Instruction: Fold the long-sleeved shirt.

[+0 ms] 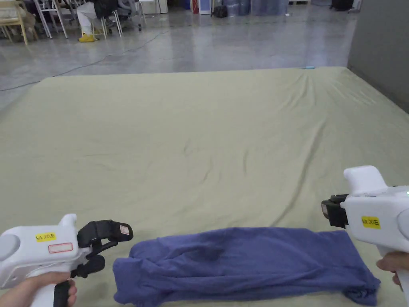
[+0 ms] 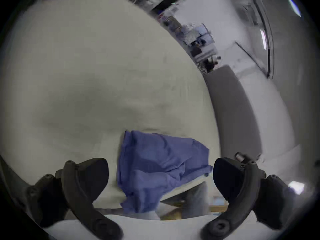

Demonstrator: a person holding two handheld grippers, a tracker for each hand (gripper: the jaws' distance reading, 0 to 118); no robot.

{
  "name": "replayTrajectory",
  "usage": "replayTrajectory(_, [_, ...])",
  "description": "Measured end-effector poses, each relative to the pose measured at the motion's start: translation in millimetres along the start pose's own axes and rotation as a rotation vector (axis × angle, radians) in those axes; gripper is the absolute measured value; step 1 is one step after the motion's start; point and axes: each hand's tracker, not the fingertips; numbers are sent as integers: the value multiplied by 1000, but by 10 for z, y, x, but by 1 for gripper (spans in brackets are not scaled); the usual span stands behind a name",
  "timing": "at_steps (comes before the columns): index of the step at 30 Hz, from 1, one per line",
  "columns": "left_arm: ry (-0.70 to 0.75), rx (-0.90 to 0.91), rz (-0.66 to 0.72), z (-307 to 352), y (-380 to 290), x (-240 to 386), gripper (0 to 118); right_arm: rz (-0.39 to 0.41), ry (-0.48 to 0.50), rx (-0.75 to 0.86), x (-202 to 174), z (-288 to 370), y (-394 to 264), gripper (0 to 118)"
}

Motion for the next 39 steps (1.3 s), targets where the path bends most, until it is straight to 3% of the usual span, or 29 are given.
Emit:
replayTrajectory(2, [-79,-19,98,-70,-8,-267,117,3,2,-12,0,-29,-22,0])
replayTrajectory(6, [-110,-109,124,-382,-218,-335,117,5,-2,-29,-4,-108,-40,0])
replayTrajectory(7, [-182,-135,115,-465,-255,-313,117,5,-1,-32,-42,-74,6,0])
replayTrajectory(8, [-233,-143,114,-389,-509,106,117,5,-1,-35,-46,-79,13,0])
replayTrajectory(11, [-295,-172,141,-615,-817,590,118,2,-5,-40,-48,-88,28,0])
replayTrajectory(12, [-289,-167,132,-776,-370,120,118,4,-4,-41,-51,-89,30,0])
replayTrajectory(14, [-304,-186,69,-834,-96,29,116,6,-4,-44,-59,-89,26,0])
replayTrajectory(15, [-300,-180,82,-828,-6,-6,91,8,-4,-44,-101,-40,32,0])
replayTrajectory(16, [-291,-186,80,-800,118,-50,27,9,-4,-44,-122,-13,30,0])
replayTrajectory(17, [-235,-166,12,-733,240,-80,19,10,-5,-47,-125,-9,27,0])
replayTrajectory(18, [-100,-121,-103,-723,371,-116,19,12,-7,-49,-127,-7,22,0])
replayTrajectory(19, [-69,-123,-133,-714,482,-161,19,13,-10,-49,-165,36,30,0])
replayTrajectory(20, [-94,-160,-73,-844,-136,-30,19,14,-10,-51,-183,49,30,0])
replayTrajectory(21, [-139,-150,-45,-838,-178,-28,19,14,-11,-52,-194,52,27,0])
replayTrajectory(30, [-52,-48,-109,-94,115,-198,19,21,-5,-53,-291,107,64,0])
replayTrajectory(35, [139,102,-97,591,123,-133,19,24,18,-54,-251,4,78,0])
replayTrajectory(39, [275,86,-123,534,216,-3,19,32,30,-56,-230,-69,69,0])
